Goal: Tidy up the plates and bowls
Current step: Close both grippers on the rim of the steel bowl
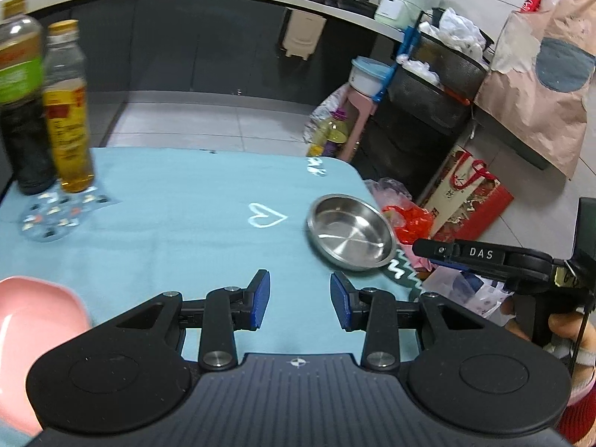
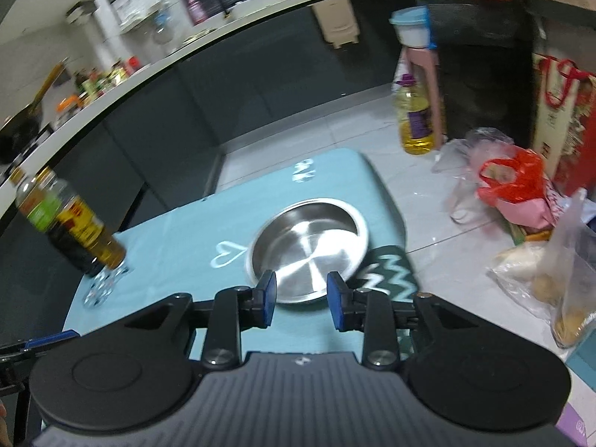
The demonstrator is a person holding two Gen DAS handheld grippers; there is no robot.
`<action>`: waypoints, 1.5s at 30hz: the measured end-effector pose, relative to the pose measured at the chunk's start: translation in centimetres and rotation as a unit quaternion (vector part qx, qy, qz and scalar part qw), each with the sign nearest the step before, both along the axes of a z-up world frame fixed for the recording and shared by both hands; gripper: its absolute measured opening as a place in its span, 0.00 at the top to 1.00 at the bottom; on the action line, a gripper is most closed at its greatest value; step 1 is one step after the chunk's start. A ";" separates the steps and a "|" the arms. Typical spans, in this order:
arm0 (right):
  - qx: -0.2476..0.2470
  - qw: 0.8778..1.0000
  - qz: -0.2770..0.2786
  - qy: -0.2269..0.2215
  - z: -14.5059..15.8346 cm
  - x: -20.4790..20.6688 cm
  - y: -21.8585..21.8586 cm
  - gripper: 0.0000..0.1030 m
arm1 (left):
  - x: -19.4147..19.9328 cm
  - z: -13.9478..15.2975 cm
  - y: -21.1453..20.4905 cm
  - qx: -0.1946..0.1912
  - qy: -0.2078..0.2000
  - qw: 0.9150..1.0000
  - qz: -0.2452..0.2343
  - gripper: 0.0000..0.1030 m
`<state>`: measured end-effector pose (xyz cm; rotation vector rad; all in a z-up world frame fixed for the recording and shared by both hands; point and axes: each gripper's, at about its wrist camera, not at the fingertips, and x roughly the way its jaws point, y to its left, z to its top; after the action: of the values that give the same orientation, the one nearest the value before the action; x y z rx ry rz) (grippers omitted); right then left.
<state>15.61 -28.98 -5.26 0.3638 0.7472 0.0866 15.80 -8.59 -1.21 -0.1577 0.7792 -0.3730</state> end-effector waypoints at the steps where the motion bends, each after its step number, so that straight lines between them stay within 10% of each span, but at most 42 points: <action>1: 0.002 1.000 -0.006 0.001 -0.2 0.2 -0.4 0.74 | 0.5 -0.2 -0.7 0.000 0.000 1.000 -0.002 0.67; 23: 0.014 0.998 -0.029 0.046 -3.7 5.6 -1.7 0.74 | 10.2 -6.4 -7.1 0.001 0.060 0.997 0.039 0.67; 45: -0.004 0.999 0.001 0.038 -2.4 4.4 0.4 0.88 | 8.1 -4.7 -6.5 0.022 0.058 0.998 0.032 0.81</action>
<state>20.05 -28.56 -7.66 0.3597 0.8232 0.0710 23.95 -15.05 -5.92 -0.1649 0.8941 -0.2871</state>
